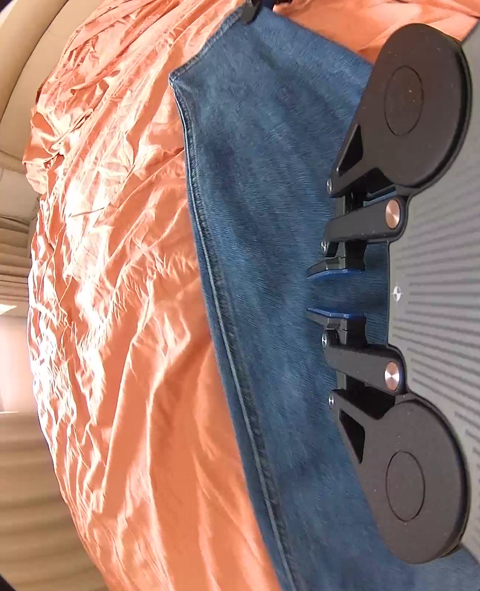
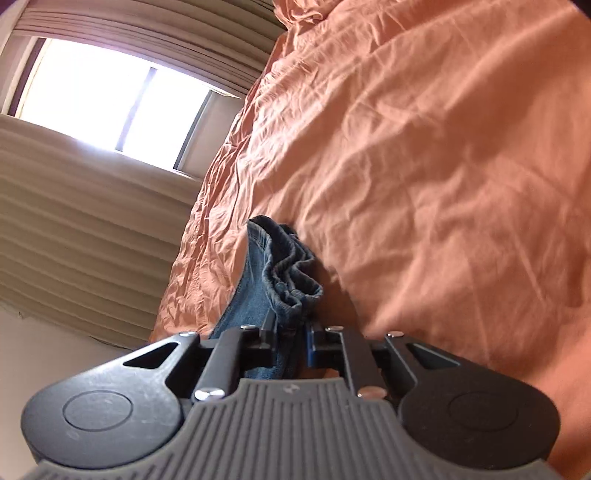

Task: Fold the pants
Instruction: 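Grasp the stacked leg hems with the right tool and lift them toward the waistband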

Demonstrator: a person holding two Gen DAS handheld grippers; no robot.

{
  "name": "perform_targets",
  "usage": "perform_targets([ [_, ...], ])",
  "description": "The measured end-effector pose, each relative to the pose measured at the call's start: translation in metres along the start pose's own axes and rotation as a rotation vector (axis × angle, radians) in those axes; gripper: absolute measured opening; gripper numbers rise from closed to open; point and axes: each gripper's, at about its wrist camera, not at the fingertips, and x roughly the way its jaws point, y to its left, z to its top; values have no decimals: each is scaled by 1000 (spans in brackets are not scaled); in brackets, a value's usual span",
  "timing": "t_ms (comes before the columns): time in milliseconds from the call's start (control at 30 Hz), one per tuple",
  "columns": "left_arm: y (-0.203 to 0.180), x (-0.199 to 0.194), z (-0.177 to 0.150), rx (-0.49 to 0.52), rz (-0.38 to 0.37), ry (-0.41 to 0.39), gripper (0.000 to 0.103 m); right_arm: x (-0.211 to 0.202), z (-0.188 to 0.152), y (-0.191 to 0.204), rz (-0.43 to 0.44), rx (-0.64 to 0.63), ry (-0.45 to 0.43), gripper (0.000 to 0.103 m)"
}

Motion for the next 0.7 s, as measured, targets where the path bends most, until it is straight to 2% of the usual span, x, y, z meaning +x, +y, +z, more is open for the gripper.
perform_targets([
  [200, -6, 40, 30, 33, 30, 10, 21, 3, 1, 8, -16, -54, -10, 8],
  [367, -10, 64, 46, 60, 58, 21, 14, 2, 2, 14, -37, -124, -16, 8],
  [533, -15, 67, 51, 50, 81, 5, 10, 4, 4, 20, -57, -144, -18, 8],
  [700, -33, 40, 36, 129, 92, 4, 10, 0, 4, 29, -70, -155, -18, 8],
])
